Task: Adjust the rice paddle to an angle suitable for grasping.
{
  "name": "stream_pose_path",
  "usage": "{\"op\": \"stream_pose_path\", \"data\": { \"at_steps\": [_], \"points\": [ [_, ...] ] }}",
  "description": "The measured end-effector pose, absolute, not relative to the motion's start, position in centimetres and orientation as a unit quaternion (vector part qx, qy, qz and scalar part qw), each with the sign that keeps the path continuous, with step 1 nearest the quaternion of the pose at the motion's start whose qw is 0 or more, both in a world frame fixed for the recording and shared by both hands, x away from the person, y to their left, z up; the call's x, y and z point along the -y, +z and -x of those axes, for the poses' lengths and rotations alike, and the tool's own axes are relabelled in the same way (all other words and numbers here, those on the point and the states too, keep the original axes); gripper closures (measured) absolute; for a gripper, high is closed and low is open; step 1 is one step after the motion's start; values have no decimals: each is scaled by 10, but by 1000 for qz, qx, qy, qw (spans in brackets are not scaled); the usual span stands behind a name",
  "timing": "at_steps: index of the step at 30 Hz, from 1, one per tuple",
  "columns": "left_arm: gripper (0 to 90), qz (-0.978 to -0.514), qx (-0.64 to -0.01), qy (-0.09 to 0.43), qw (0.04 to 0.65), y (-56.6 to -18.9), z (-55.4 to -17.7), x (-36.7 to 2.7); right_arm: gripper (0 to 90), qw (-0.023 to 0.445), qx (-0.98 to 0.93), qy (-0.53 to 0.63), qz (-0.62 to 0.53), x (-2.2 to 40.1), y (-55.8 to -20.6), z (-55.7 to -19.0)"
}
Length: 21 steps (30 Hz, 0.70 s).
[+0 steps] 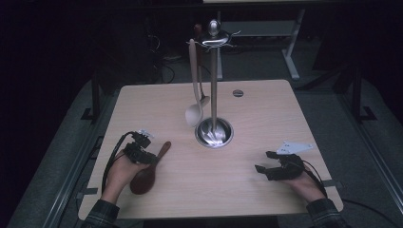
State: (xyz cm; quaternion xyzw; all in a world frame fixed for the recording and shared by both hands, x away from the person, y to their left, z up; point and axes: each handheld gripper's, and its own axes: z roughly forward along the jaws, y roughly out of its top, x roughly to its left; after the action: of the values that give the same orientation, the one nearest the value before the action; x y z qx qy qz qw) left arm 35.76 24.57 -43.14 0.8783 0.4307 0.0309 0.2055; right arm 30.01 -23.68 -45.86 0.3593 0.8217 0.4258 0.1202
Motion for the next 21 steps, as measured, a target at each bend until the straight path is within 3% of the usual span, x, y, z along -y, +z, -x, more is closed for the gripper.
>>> {"op": "stream_pose_path", "data": {
  "at_steps": [21],
  "points": [
    [727, -887, -430, 22, 167, -437, -369, -238, 247, 117, -822, 424, -361, 237, -459, -301]
  ]
}}
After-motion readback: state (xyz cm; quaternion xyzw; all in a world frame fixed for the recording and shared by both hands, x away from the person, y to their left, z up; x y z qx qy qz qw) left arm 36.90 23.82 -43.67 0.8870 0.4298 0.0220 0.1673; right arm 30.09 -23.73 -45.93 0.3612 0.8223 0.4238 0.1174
